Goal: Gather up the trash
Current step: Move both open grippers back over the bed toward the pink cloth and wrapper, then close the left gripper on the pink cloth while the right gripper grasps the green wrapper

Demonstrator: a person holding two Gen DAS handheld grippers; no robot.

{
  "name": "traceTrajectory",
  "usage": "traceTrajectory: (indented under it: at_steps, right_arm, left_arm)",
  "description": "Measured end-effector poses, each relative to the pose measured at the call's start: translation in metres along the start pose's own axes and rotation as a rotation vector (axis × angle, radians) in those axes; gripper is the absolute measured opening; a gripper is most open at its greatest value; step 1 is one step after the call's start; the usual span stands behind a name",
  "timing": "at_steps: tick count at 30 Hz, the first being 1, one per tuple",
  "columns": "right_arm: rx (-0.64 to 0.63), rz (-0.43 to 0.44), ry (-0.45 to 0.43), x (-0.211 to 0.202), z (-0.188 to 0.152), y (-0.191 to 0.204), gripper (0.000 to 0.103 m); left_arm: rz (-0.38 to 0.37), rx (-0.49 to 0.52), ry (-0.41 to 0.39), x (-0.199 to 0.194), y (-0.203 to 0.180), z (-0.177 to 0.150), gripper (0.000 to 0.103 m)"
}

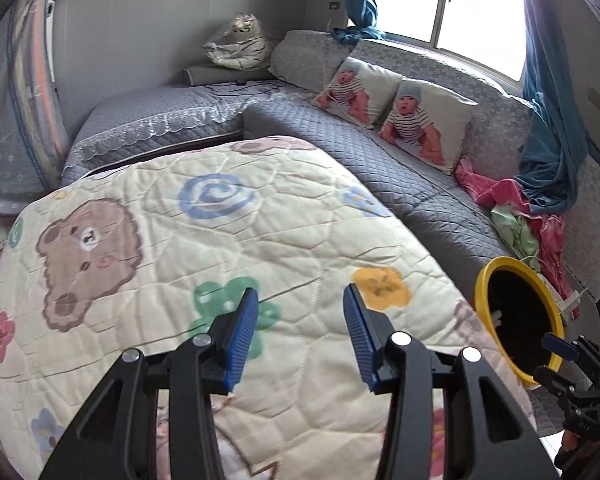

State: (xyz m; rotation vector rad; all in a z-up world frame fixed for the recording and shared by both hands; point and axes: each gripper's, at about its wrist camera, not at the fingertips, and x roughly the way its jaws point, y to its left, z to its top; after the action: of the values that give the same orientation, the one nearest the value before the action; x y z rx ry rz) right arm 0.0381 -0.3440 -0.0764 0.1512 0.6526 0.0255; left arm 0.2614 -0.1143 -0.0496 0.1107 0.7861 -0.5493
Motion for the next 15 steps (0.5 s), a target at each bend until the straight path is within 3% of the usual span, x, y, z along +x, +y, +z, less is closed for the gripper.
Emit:
traceTrajectory:
  at_steps: [8,11,14,15]
  right_arm:
    - [-0.200,0.227,0.080,0.023,-0.019,0.111,0.061]
    - [-0.247,0.280,0.108,0.027,-0.028,0.136,0.065]
    - [-0.269,0.315,0.117,0.027,-0.034,0.153,0.079]
    - [-0.273,0.319,0.122,0.027,-0.035,0.155,0.079]
  left_arm:
    - [0.057,-0.098,0.027,-0.023,0.074,-0.055,0.054]
    - [0.055,-0.123,0.031,-0.029,0.086,-0.075,0.060]
    - [0.050,-0.134,0.035,-0.032,0.090,-0.090,0.068]
    - [0.046,-0.135,0.037,-0.033,0.091,-0.094,0.069]
